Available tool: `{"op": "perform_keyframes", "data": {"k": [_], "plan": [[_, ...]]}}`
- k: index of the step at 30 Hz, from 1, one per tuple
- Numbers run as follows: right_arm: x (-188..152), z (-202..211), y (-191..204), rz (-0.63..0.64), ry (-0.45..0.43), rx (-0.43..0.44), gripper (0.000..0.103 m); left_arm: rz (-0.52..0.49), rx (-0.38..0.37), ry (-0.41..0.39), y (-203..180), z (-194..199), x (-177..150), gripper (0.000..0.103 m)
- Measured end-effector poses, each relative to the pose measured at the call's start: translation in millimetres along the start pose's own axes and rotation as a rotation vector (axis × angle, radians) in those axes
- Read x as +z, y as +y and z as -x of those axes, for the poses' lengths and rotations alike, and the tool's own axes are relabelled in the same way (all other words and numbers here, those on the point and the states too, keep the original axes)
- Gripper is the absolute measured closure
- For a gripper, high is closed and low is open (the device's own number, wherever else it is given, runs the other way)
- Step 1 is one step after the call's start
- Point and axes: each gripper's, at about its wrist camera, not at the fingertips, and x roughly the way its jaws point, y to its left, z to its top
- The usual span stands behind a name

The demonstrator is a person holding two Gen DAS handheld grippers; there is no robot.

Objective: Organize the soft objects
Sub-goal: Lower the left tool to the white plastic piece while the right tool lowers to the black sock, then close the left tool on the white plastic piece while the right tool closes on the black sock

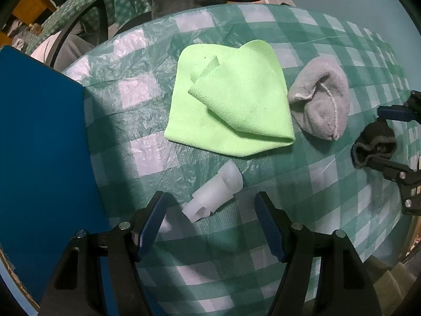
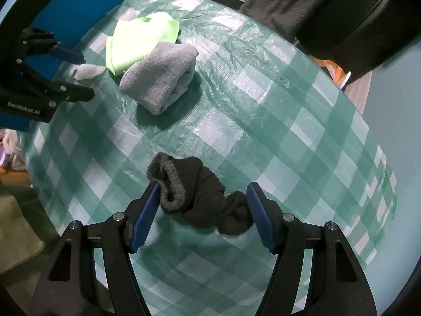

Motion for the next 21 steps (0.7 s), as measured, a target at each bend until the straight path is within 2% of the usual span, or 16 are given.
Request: {"op": "perform_keyframes", "data": {"k": [1, 5, 8, 9, 11, 21], "plan": [[0.6, -1.1, 0.1, -0.001, 0.001, 0.001, 0.036, -0.001, -0.001, -0.002, -0.3, 0.6, 0.4, 0.036], [3.0, -7.0, 0.6, -0.016, 0.012, 0.019, 0.036, -0.011, -0.005, -0.009, 0.1, 4.0, -1.4, 0.052], [2.6, -8.9, 1.5, -0.025, 0.018, 0.022, 0.045, -0.023, -0.009, -0.009, -0.1, 6.0, -2.0, 0.067], [2.5, -8.1, 1.2, -0.033, 0.016, 0.027, 0.051, -0.028, -0.011, -0.009, -0.1, 6.5, -2.4, 0.073], [2.0, -5.4, 0.2, -0.06, 0.012, 0.047, 0.063, -0.032, -0.019, -0.005, -2.8, 6.8, 0.2, 0.076], [-9.2, 4.0, -9.2, -0.214, -0.005, 0.114, 0.067, -0.028, -0.042, -0.024, -1.1, 17.3, -15.4, 0.083]]}}
